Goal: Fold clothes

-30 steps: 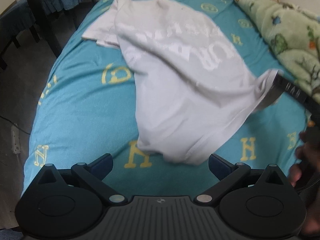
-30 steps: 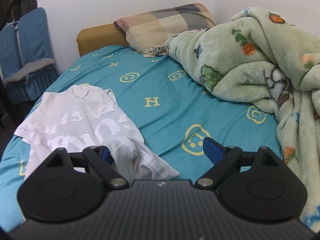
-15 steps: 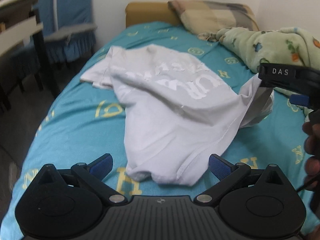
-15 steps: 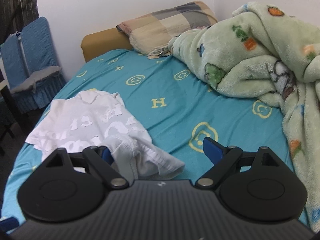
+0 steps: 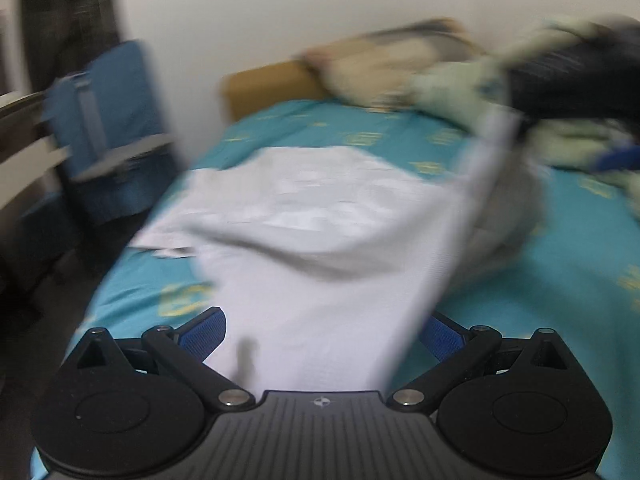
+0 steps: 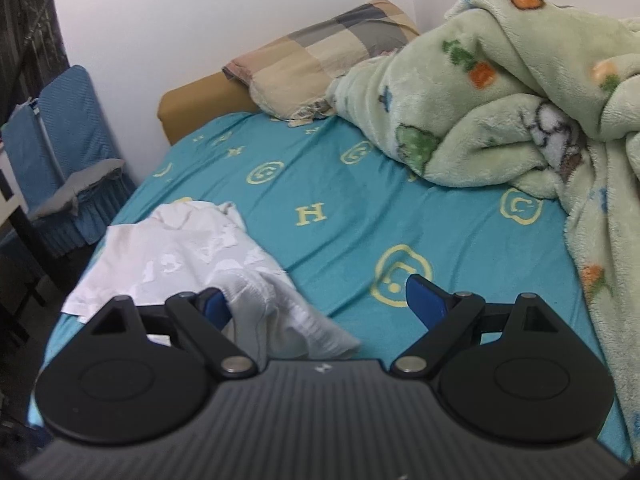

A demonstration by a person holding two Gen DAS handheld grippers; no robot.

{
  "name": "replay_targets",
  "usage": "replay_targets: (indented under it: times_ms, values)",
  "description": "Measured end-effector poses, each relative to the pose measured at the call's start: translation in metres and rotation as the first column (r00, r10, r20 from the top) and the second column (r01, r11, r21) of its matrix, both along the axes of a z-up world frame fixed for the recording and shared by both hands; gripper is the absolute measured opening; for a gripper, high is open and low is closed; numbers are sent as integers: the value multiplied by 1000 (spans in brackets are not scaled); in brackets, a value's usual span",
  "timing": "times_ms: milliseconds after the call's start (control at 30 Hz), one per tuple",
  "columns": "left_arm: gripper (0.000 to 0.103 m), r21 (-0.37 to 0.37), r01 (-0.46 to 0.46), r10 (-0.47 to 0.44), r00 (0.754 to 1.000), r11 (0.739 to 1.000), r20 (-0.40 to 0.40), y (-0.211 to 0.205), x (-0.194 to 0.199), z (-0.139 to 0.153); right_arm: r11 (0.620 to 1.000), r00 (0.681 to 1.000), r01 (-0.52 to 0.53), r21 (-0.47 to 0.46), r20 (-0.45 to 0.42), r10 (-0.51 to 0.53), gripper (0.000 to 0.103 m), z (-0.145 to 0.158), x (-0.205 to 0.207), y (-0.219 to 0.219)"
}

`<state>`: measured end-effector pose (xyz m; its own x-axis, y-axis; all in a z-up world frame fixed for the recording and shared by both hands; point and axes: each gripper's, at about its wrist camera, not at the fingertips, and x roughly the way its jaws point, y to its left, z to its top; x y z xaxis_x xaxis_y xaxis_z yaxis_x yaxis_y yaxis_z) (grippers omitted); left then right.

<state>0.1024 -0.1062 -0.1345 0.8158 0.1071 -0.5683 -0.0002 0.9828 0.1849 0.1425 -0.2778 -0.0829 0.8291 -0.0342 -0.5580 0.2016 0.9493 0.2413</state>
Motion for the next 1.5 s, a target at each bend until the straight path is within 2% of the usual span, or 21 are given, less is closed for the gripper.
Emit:
replay_targets:
  times_ms: [67, 167, 233, 333, 367, 500, 600, 733, 933, 1000, 1067, 1167, 1333, 1500]
  values:
    - [103, -28, -99, 100, 994, 995, 32, 20, 2, 7, 1000, 1000, 25, 11, -9, -24, 90, -3, 1, -5]
    - [103, -72, -213, 219, 973, 974, 78, 46, 1, 18, 999, 999, 33, 17, -5, -33, 90, -4, 0, -8]
    - [103, -105, -243, 254, 961, 964, 110, 58, -2, 29, 1000, 1000, 13, -20, 14, -13, 90, -1, -1, -1]
    - [103, -116, -273, 290, 940, 955, 182, 66, -15, 44, 996, 1000, -13, -94, 13, 14, 90, -1, -2, 10]
    - [103, -114, -283, 301, 933, 952, 197, 68, -19, 48, 992, 1000, -10, -122, -2, 10, 90, -4, -1, 12]
    - [103, -136, -300, 321, 930, 944, 179, 77, -26, 57, 994, 991, -35, -105, -129, 21, 90, -28, 8, 11]
    - [103, -113, -301, 314, 940, 947, 130, 79, -23, 49, 993, 999, 7, -116, -44, -12, 90, -14, -1, 7]
    - [103, -63, -251, 256, 963, 966, 87, 69, -13, 32, 990, 995, 67, -125, 76, -57, 90, 6, -14, 2]
    - [103, 21, -133, 131, 990, 991, 50, 39, 1, 9, 980, 960, 156, -125, 254, -120, 90, 35, -32, -6]
    - [103, 45, -106, 105, 994, 993, 33, 35, 2, 1, 979, 954, 172, -108, 265, -138, 90, 38, -35, -12]
    - [103, 62, -126, 124, 992, 990, 33, 37, 3, -4, 981, 952, 177, -86, 267, -148, 90, 38, -36, -16]
    - [103, 8, -203, 203, 978, 979, 58, 54, 4, 2, 980, 955, 173, -97, 261, -142, 90, 35, -36, -15]
    - [103, -61, -331, 336, 935, 942, 111, 80, -4, 20, 981, 971, 145, -131, 212, -115, 90, 27, -44, -7]
    - [103, -144, -384, 403, 903, 912, 148, 101, -28, 45, 975, 975, 120, -189, 208, -80, 90, 26, -70, 5]
